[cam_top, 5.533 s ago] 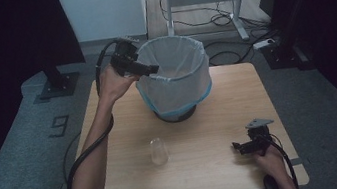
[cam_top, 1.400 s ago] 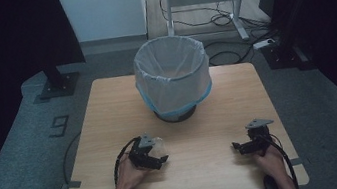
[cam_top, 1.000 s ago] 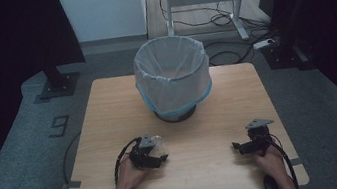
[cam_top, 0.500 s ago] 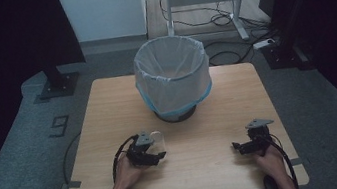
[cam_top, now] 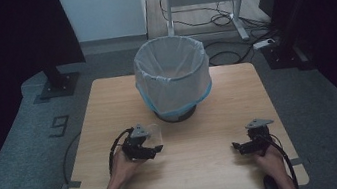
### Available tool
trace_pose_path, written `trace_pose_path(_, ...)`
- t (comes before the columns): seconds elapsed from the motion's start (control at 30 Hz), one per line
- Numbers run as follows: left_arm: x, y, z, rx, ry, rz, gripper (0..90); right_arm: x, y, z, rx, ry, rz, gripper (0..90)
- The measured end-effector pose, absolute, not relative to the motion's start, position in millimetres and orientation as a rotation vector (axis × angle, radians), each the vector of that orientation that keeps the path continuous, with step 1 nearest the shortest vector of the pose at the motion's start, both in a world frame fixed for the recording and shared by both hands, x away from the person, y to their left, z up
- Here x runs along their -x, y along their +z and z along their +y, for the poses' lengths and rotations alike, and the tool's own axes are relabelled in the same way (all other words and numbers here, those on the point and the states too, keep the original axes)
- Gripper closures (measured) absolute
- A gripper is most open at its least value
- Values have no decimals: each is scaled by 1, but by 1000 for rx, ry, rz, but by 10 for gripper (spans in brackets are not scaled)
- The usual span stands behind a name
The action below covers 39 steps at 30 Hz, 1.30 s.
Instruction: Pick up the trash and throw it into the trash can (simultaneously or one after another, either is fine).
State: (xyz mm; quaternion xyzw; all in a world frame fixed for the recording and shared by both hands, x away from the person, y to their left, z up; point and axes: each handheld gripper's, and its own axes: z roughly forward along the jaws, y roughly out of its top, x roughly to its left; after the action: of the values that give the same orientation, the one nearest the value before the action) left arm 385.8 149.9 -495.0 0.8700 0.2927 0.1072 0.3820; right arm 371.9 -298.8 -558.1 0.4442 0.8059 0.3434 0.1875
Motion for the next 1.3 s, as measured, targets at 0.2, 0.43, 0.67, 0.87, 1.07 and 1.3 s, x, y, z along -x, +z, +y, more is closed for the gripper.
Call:
trace_pose_path(0.2, -389, -483, 153, -2220, 283, 752, 302, -372, -558, -299, -1251, 966, 2268, 0)
trace_pose_path(0.43, -393, -467, 155, -2233, 281, 748, 303, -372, -558, -299, -1252, 966, 2268, 0)
trace_pose_path(0.67, -398, -451, 158, -2224, 267, 753, 305, -372, -558, -299, -1253, 965, 2269, 0)
trace_pose_path(0.87, -401, -434, 159, -2229, 276, 742, 306, -372, -558, -299, -1250, 965, 2268, 0)
trace_pose_path(1.07, -404, -419, 160, -2223, 273, 741, 307, -372, -558, -299, -1250, 966, 2268, 0)
trace_pose_path(1.3, -409, -400, 162, -2229, 277, 734, 308, -372, -558, -299, -1250, 964, 2269, 0)
